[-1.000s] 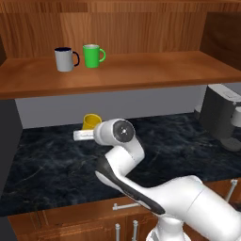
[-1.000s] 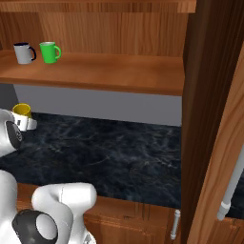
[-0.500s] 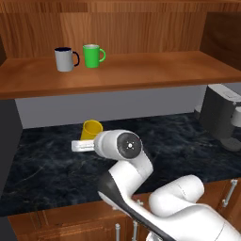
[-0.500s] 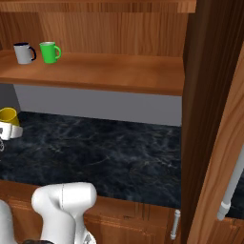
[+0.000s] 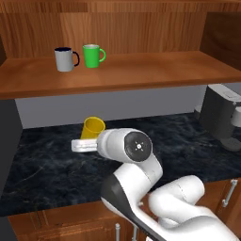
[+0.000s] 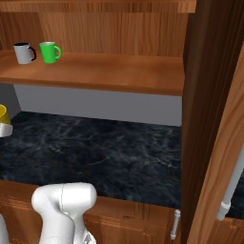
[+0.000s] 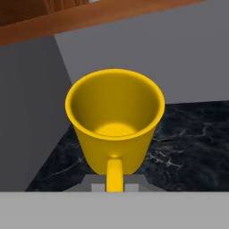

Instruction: Pick the mug on the counter and place it in the cabinet with the handle facing the right, like the mugs already inside.

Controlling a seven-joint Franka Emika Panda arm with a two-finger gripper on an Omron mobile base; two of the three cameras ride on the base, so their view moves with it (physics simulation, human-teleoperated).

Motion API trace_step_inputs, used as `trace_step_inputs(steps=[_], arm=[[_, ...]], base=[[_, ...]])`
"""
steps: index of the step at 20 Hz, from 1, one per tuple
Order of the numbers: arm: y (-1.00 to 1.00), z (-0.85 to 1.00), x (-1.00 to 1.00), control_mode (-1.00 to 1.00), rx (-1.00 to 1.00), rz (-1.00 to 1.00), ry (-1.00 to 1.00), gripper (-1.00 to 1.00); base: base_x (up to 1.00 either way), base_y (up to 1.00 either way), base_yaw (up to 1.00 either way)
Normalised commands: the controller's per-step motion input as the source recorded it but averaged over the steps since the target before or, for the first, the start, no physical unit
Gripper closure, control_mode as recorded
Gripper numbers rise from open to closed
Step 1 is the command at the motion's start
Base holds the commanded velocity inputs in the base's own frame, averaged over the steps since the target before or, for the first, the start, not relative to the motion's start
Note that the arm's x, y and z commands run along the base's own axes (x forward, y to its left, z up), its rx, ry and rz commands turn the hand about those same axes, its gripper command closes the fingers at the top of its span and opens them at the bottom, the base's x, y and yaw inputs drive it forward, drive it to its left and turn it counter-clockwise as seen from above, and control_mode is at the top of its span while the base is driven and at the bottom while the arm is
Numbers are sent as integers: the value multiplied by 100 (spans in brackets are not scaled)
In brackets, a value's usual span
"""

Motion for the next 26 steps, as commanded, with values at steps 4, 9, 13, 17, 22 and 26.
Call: trace_step_inputs(steps=[4, 9, 13, 17, 22, 26], arm=[[-9, 40, -38, -100, 0, 0, 0, 100], [-18, 45, -38, -100, -2, -2, 0, 100], [-27, 47, -31, -100, 0, -3, 0, 100], [-46, 29, -15, -100, -5, -4, 0, 100], [-61, 39, -5, -100, -6, -2, 0, 100], [-58, 48, -4, -100, -1, 0, 0, 100]], base=[[0, 0, 0], [0, 0, 0], [0, 0, 0], [0, 0, 0], [0, 0, 0], [0, 0, 0]])
